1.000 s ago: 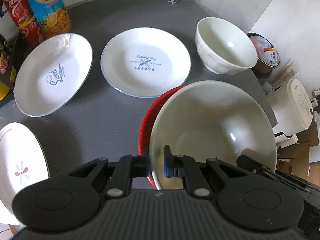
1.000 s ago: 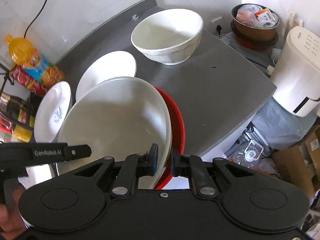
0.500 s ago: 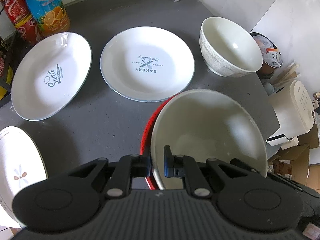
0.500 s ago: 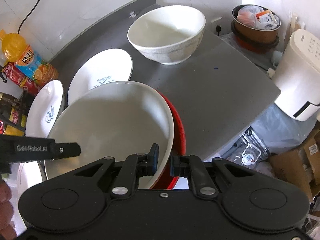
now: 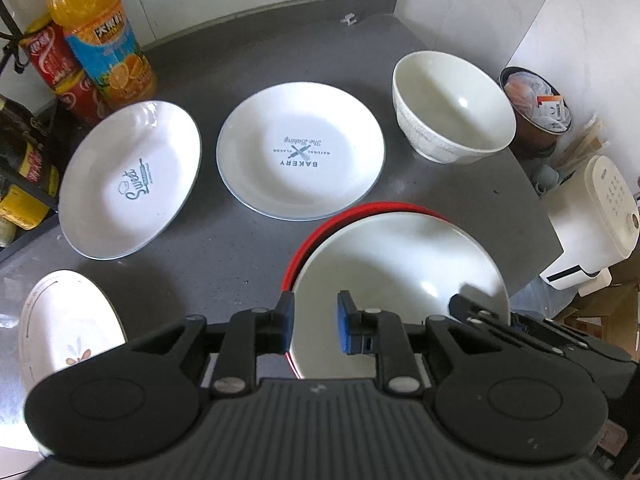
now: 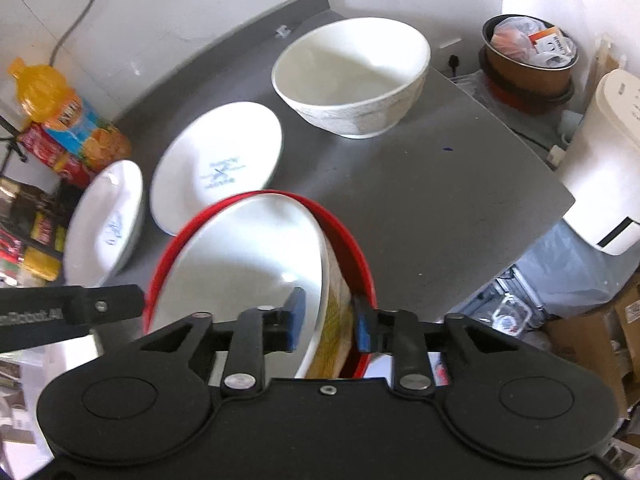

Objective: Organize plates and bowls
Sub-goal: 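Open both grippers to release the patterned bowl inside the red bowl, then move both grippers to the rim of the plain white bowl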

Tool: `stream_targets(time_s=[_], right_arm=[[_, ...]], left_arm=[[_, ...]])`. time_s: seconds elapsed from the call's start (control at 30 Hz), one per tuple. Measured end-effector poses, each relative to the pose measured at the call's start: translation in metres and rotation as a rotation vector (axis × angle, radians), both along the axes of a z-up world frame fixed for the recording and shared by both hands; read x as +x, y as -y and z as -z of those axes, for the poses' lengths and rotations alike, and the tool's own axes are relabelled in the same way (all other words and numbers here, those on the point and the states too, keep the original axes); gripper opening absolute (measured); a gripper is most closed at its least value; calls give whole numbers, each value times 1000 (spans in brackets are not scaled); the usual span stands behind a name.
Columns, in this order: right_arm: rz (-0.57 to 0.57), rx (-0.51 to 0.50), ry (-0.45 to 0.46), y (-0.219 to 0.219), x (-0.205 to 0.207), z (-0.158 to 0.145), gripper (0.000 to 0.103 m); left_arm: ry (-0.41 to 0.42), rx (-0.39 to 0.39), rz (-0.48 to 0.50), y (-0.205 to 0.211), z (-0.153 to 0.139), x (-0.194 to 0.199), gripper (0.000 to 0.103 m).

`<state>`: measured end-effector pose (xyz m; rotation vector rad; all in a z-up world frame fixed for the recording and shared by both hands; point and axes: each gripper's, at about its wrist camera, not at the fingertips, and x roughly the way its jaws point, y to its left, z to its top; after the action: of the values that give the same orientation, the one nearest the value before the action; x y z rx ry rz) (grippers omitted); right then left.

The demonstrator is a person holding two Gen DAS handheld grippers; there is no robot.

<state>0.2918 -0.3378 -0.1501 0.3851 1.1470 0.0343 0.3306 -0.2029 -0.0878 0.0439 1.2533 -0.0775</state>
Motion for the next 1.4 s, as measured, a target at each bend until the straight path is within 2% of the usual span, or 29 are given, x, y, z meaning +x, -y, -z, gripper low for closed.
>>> stream_targets(time_s=[0.07, 0.1, 0.13, 0.2, 0.3, 0.37, 0.5, 0.7, 0.8, 0.93, 1.13, 1.27, 1.4], right_arm=[[4, 25, 8, 3, -3, -5, 36], [7, 35, 20, 5, -5, -9, 40], [8, 47, 37, 7, -7, -13, 49], [8, 34, 68, 9, -10, -24, 58], [-3, 29, 100, 14, -15, -36, 60], [-1, 30, 109, 19, -16, -41, 62], [21, 24, 138, 30, -19, -49, 76], [83, 38, 161, 50, -23, -54, 90], [119, 46, 167, 59, -21, -55, 94], [162, 43, 191, 68, -19, -56, 98], [196, 52, 216, 79, -10, -55, 103], [234, 80, 237, 87, 1, -52, 103], [282, 126, 236, 99, 14, -44, 103]], left_arm=[[8, 6, -12, 2, -4, -3, 29], [11, 8, -17, 1, -6, -3, 34], [16, 12, -24, 1, -8, -4, 36], [28, 20, -38, 2, -11, -5, 49], [44, 29, -70, 0, -15, -6, 63], [55, 42, -77, 0, -17, -7, 65], [76, 43, -86, 1, -24, -9, 67], [93, 43, -69, 12, -31, -13, 68], [106, -20, -55, 15, -37, -15, 68], [133, 3, -24, 27, -41, -13, 69], [145, -7, -10, 36, -42, 3, 78], [152, -4, 26, 46, -43, 17, 87], [160, -26, 27, 53, -41, 35, 91]])
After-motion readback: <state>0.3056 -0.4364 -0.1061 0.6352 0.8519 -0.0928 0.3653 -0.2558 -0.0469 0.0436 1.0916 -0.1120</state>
